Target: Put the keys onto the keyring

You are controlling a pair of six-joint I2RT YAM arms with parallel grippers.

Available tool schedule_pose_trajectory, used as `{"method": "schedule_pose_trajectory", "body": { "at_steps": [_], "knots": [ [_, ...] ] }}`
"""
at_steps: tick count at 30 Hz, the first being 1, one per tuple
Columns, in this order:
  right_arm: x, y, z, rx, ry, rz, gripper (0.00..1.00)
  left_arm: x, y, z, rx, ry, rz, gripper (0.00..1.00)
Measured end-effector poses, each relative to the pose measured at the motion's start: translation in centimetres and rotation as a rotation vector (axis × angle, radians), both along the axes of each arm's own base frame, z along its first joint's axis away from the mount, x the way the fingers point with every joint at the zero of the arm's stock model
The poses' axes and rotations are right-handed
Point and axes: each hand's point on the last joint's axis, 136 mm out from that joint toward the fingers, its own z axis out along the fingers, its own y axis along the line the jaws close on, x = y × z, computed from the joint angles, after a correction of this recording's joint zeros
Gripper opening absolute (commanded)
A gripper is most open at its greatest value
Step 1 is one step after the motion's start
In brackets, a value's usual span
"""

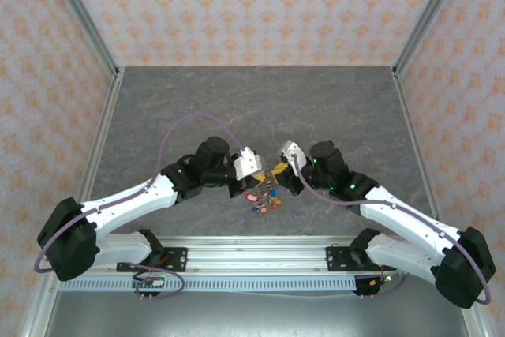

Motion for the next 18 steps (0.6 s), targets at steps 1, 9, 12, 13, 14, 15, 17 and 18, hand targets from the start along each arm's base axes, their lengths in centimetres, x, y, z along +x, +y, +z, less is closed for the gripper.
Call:
{"method": "schedule_pose_trajectory", "body": {
  "at_steps": [1, 9, 12, 13, 14, 15, 17, 18],
  "knots": [
    [0.0, 0.0, 0.0, -0.003, -0.002, 0.002, 0.15, 0.0, 0.0, 0.0, 0.001, -0.001, -0.001, 0.00],
    [-0.5, -0.4, 0.2, -0.032, -0.042, 0.032, 0.17, -0.2, -0.1, 0.0, 0.002, -0.015, -0.020, 0.00],
    [-0.8, -0.8, 0.5, -0.042, -0.071, 0.045, 0.20, -0.4, -0.2, 0.1, -0.002, -0.009, -0.035, 0.00],
    [-0.9, -1.0, 0.7, -0.045, -0.079, 0.046, 0.21, -0.5, -0.2, 0.1, -0.003, -0.008, -0.037, 0.00],
    [-1.0, -1.1, 0.8, -0.043, -0.084, 0.051, 0.24, -0.5, -0.2, 0.0, -0.003, -0.007, -0.039, 0.00],
    [-1.1, -1.1, 1.0, -0.037, -0.090, 0.060, 0.25, -0.6, -0.2, 0.1, -0.004, -0.004, -0.042, 0.00],
    [-1.6, -0.8, 1.5, -0.017, -0.093, 0.086, 0.27, -0.6, -0.2, 0.1, -0.005, -0.004, -0.044, 0.00],
    [-1.8, -0.7, 1.6, -0.007, -0.089, 0.100, 0.28, -0.6, -0.2, 0.1, -0.005, -0.006, -0.047, 0.00]
  ]
}}
